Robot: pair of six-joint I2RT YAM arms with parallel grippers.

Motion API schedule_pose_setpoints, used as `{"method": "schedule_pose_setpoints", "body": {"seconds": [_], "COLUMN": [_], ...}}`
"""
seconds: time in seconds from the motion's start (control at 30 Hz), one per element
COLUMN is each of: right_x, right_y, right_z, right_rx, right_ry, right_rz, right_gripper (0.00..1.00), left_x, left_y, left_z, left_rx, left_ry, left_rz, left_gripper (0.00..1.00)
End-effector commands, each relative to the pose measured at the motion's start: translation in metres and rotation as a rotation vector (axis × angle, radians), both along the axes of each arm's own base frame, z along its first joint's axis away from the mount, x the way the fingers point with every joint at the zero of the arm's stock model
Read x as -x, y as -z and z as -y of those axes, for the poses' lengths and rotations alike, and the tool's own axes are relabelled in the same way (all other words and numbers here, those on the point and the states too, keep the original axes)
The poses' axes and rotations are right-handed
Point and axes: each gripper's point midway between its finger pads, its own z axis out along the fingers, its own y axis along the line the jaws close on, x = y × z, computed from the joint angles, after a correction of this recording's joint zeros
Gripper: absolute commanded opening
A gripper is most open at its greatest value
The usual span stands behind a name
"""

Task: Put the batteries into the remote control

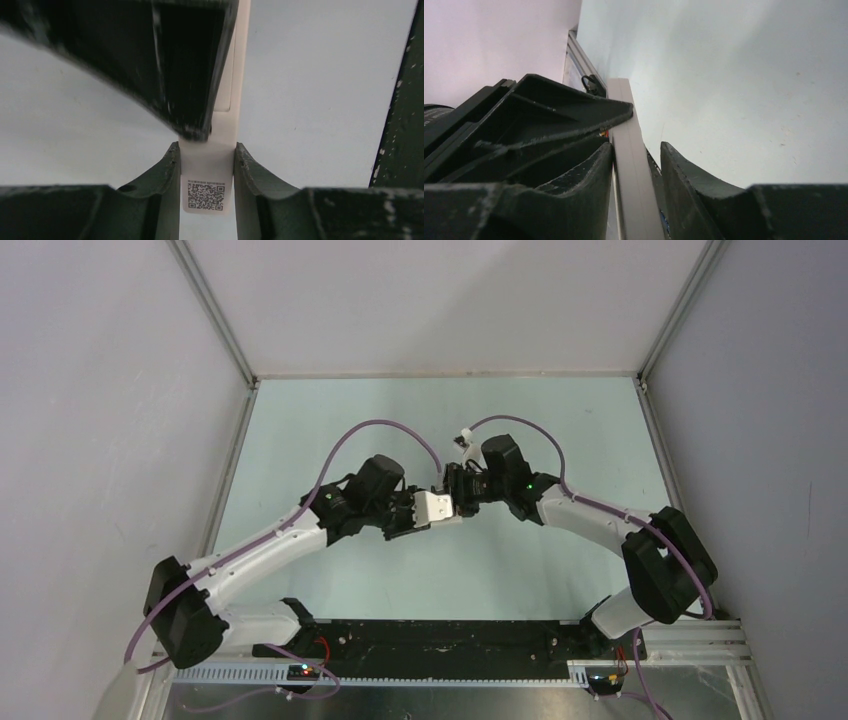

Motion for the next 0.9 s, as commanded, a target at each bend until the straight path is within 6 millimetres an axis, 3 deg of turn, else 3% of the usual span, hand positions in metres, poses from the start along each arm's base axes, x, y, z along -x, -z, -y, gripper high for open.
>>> {"method": "schedule_pose_setpoints", "body": {"seconds": [0.0,0.53,0.67,0.87], "right_x": [-0.009,-0.007,-0.007,-0.008], "right_y": [-0.019,-0.017,-0.017,-0.029], "right_z": [-0.017,-0.019,-0.019,-0.013], "right_rx": [-0.064,-0.075,-0.073,-0.075], "right_ry": [-0.016,-0.033,-0.032,-0.014], "right_rz": [0.082,0.068,0.069,0.102], "right_gripper": [0.44,0.35,0.4,0.58], "left_x": [-0.003,-0.001,-0.003,-0.008], "left_y": [-0.085,-0.087,-0.086,-0.072], "left_z": [0.05,0.049,0.049,0.041], "left_rx": [0.289,0.293,0.289,0.235], "left_ry": [0.141,0.144,0.139,0.112], "left_rz": [0.158,0.164,0.164,0.183], "left_gripper": [0.0,0.0,0.0,0.0]}}
